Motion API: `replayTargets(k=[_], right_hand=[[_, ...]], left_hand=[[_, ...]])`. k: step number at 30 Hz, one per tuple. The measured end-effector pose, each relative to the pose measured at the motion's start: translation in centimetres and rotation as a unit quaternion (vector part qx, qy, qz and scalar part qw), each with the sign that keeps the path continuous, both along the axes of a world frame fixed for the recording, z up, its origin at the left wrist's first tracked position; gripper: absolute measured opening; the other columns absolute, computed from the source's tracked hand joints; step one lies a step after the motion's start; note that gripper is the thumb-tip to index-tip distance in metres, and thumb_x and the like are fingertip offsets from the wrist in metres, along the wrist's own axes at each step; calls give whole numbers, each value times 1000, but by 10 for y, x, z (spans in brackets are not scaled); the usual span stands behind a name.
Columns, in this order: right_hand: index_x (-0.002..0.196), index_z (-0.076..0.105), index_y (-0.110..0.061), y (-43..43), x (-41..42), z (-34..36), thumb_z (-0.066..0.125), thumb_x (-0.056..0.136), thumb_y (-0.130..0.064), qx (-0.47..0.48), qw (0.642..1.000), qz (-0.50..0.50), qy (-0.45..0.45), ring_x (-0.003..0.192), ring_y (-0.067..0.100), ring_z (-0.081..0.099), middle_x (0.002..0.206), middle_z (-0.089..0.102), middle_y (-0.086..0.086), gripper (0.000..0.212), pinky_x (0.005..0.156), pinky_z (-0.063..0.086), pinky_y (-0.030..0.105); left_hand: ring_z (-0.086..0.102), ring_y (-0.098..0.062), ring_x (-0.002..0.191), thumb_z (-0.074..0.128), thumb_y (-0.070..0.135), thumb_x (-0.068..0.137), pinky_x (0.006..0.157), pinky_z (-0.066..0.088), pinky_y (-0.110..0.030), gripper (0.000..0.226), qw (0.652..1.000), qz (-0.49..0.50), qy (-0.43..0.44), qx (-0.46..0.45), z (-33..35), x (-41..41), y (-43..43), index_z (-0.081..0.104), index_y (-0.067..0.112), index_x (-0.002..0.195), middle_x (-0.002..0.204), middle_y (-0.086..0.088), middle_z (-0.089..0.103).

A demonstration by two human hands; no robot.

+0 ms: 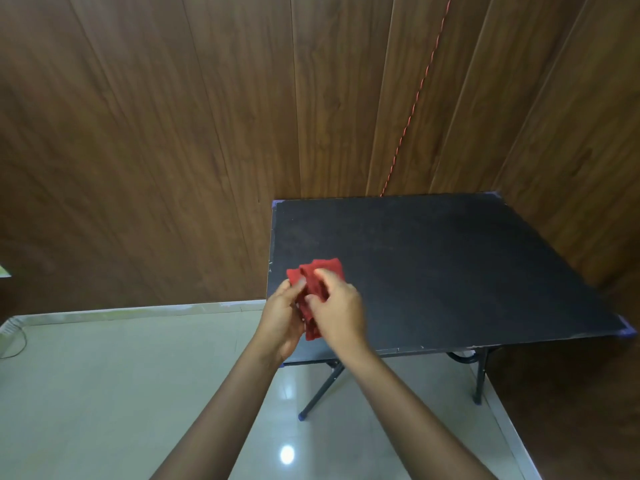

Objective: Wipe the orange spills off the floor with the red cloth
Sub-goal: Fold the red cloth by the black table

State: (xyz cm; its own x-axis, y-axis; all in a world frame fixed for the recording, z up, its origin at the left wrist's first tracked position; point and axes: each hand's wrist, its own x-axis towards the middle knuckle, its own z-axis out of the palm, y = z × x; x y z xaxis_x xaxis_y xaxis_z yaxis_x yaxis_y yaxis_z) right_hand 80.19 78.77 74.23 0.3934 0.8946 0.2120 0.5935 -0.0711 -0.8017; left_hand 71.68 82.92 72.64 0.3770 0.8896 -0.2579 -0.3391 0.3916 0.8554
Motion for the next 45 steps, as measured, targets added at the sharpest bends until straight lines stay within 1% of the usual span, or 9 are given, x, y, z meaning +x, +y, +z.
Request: replayTargets(k=[3, 8, 11, 15, 22, 30, 36, 42, 45], right_hand=[[109, 68, -17, -2, -2, -3, 55, 84, -9, -56, 994, 91, 8, 93, 24, 62, 99, 70, 6, 29, 82, 48, 32], [80, 68, -16, 3, 34, -8, 54, 86, 0, -62, 946, 43, 315, 80, 17, 66, 83, 71, 5, 22, 78, 51, 29], [94, 63, -18, 11, 48, -20, 55, 92, -17, -68, 960, -19, 270, 85, 13, 59, 92, 64, -3, 8, 77, 47, 30], [108, 65, -19, 28, 51, -25, 49, 96, -29, -151, 907, 123, 373, 79, 12, 61, 95, 66, -1, 22, 62, 48, 21], [103, 64, -15, 63, 56, -32, 57, 85, -36, -209, 840, 240, 440, 86, 14, 61, 94, 66, 0, 28, 75, 51, 30], [73, 58, -16, 94, 33, -42, 67, 83, -15, -213, 912, 147, 317, 80, 13, 56, 79, 61, 0, 14, 87, 47, 36], [83, 55, -14, 78, 25, -83, 62, 89, -22, -268, 850, 35, 452, 70, 18, 59, 80, 62, 4, 12, 60, 51, 28], [59, 52, -13, 102, 19, -141, 62, 87, -11, -244, 934, -137, 223, 60, 18, 44, 58, 49, 2, 30, 58, 36, 28], [96, 67, -3, 103, 20, -151, 56, 92, -17, -216, 955, -146, 142, 89, 28, 60, 91, 65, 14, 18, 75, 42, 31]], left_hand=[[65, -13, 67, 39, 43, 96, 57, 50, -25, 42, 1000, -3, -27, -15, -5, -4, 0, 67, 15, 84, 72, -1, 69], [66, -20, 74, 56, 7, 87, 62, 54, -28, 21, 998, 44, 26, -23, -20, -18, 4, 61, 7, 107, 84, -7, 70], [65, -21, 80, 54, 1, 86, 68, 53, -28, 25, 999, 10, 34, -35, -23, -27, 7, 61, 5, 110, 88, -8, 70], [67, -19, 80, 51, 1, 87, 67, 54, -27, 26, 997, -69, 17, -40, -29, -37, 16, 60, 2, 112, 93, -10, 69], [68, -16, 82, 61, 17, 78, 74, 55, -28, 27, 983, -122, -51, -124, -36, -60, 50, 65, 5, 103, 93, -8, 71], [67, -22, 84, 67, 4, 71, 70, 56, -31, 44, 981, -159, 9, -115, -46, -61, 83, 58, 4, 114, 96, -11, 69], [66, -25, 81, 55, -9, 81, 64, 56, -30, 33, 986, -73, 10, -149, -89, -50, 85, 56, 1, 113, 101, -17, 66], [62, -26, 87, 58, 3, 86, 78, 52, -39, 12, 961, -8, 271, -62, -134, -24, 77, 57, 14, 91, 98, -13, 64], [48, -33, 112, 61, 12, 85, 97, 40, -40, 33, 899, -40, 426, 94, -149, -17, 77, 51, 10, 117, 120, -14, 49]])
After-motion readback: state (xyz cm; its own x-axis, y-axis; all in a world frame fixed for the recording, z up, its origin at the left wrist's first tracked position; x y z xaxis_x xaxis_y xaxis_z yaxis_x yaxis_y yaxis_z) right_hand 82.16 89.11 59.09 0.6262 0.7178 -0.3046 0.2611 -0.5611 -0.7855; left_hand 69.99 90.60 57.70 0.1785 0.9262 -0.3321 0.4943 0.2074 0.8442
